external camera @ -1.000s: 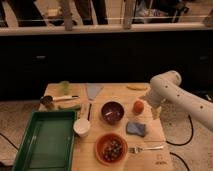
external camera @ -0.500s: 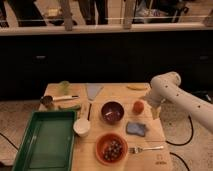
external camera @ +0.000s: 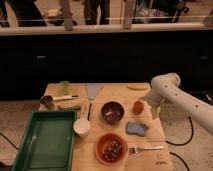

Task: Place apple in paper cup

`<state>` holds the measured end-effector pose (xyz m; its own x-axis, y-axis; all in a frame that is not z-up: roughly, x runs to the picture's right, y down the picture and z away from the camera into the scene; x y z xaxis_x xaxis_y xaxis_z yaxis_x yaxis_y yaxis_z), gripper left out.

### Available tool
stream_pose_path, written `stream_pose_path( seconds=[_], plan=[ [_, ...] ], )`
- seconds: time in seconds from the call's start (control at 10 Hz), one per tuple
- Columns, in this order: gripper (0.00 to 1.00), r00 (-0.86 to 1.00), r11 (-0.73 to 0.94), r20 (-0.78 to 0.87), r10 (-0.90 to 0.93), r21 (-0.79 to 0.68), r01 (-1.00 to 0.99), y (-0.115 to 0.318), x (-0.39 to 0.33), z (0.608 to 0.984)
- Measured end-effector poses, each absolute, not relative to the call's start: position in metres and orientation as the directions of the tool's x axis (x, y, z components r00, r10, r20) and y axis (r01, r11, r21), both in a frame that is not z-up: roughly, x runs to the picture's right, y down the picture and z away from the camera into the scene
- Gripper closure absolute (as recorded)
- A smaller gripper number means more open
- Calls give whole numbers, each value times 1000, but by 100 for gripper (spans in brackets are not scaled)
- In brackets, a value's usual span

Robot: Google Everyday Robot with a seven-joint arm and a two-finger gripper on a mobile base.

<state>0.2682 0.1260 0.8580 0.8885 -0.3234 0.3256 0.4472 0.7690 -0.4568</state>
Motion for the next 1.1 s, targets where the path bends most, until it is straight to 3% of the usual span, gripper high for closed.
stream_pose_path(
  seconds=[1.1],
  plan=[
    [20,853,753,401,-334,-430,497,131,258,880]
  ],
)
